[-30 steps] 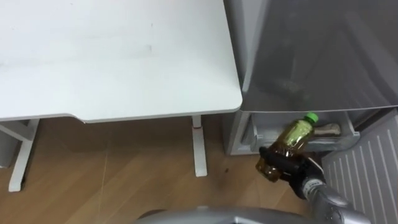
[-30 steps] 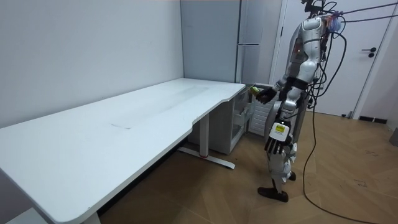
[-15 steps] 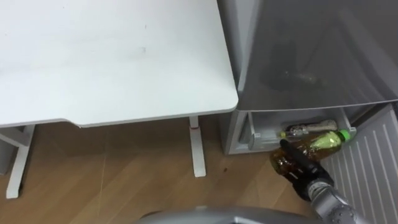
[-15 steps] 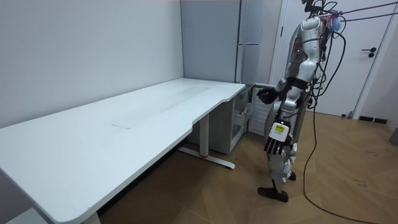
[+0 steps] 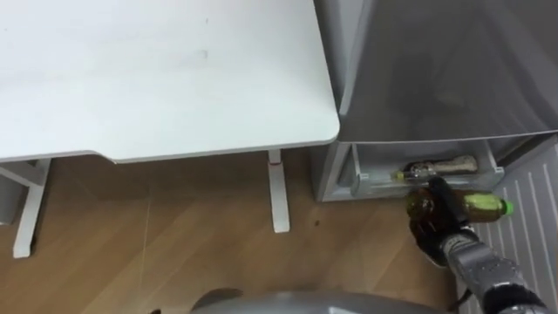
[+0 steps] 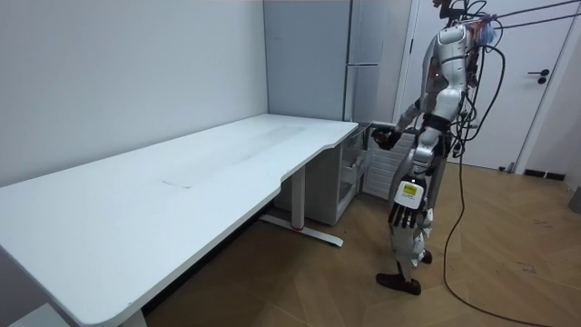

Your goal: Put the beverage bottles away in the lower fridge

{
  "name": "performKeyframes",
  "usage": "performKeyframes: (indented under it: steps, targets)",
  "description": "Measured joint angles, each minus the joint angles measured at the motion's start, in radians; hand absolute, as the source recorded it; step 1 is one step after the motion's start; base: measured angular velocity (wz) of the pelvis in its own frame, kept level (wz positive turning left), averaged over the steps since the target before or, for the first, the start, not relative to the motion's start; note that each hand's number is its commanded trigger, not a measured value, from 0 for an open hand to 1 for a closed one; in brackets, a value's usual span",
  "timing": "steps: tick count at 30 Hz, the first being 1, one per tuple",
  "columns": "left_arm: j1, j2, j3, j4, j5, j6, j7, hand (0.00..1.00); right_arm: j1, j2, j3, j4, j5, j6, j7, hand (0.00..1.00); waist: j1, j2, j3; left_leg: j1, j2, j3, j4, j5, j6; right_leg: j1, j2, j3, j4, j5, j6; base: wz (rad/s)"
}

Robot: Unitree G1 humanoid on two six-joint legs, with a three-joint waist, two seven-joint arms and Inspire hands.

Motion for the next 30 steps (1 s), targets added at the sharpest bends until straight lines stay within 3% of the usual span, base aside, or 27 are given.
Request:
performKeyframes:
  steps: [3,4,6,10,13,24,28,30]
  targets:
    - [-0.078,0.017,-0.005,0.032,-0.003,-0.014,0.016,0.00,-0.131,-0.018,-0.003,0.097,0.000,-0.001,-0.008,1.00,0.018,-0.013,0.0140,-0.099,-0.002,-0.004,0.053,0.006,0.010,-0.116,-0.016,0.001,0.090,-0.018,-0.004,0.07]
    - [-0.093,0.020,-0.015,0.033,-0.002,-0.016,0.020,0.00,-0.150,-0.020,-0.004,0.107,0.000,-0.001,-0.008,1.00,0.021,-0.016,0.0158,-0.120,-0.002,-0.006,0.067,0.006,0.010,-0.136,-0.018,0.001,0.103,-0.021,-0.005,0.08]
    - [-0.158,0.024,-0.042,0.048,-0.003,-0.026,0.034,0.00,-0.200,-0.022,-0.003,0.136,-0.003,-0.012,-0.014,1.00,0.034,-0.033,0.0276,-0.192,-0.008,-0.011,0.121,0.003,0.018,-0.215,-0.035,0.002,0.182,-0.046,-0.007,0.12]
    - [-0.279,0.019,-0.061,0.091,-0.005,-0.046,0.061,0.00,-0.277,-0.035,-0.003,0.184,0.000,-0.014,-0.025,1.00,0.074,-0.037,0.0313,-0.344,-0.011,-0.013,0.223,-0.006,0.029,-0.377,-0.054,0.018,0.314,-0.071,-0.011,0.03]
    - [-0.324,0.005,-0.062,0.091,-0.018,-0.075,0.088,0.00,-0.312,-0.049,-0.003,0.213,-0.002,-0.014,-0.039,1.00,0.102,-0.040,0.0333,-0.427,-0.021,-0.011,0.264,-0.006,0.034,-0.476,-0.074,0.031,0.387,-0.083,-0.012,0.00]
    - [-0.333,0.019,-0.093,0.082,-0.024,-0.103,0.213,0.00,-0.441,-0.153,0.031,0.200,-0.030,-0.010,-0.159,1.00,0.139,-0.058,0.0445,-0.708,-0.019,-0.008,0.408,-0.008,0.041,-0.769,-0.090,0.057,0.555,-0.097,-0.020,0.00]
    - [-0.325,0.031,-0.142,0.087,-0.035,-0.103,0.241,0.00,-0.484,-0.184,0.068,0.195,-0.034,-0.010,-0.214,1.00,0.139,-0.065,0.0483,-0.759,-0.020,-0.010,0.431,-0.006,0.046,-0.819,-0.093,0.058,0.580,-0.096,-0.025,0.02]
    - [-0.328,0.046,-0.178,0.089,-0.061,-0.103,0.260,0.00,-0.517,-0.189,0.090,0.165,-0.036,-0.010,-0.268,1.00,0.136,-0.082,0.0497,-0.802,-0.019,-0.011,0.455,-0.006,0.047,-0.861,-0.098,0.058,0.607,-0.102,-0.033,0.03]
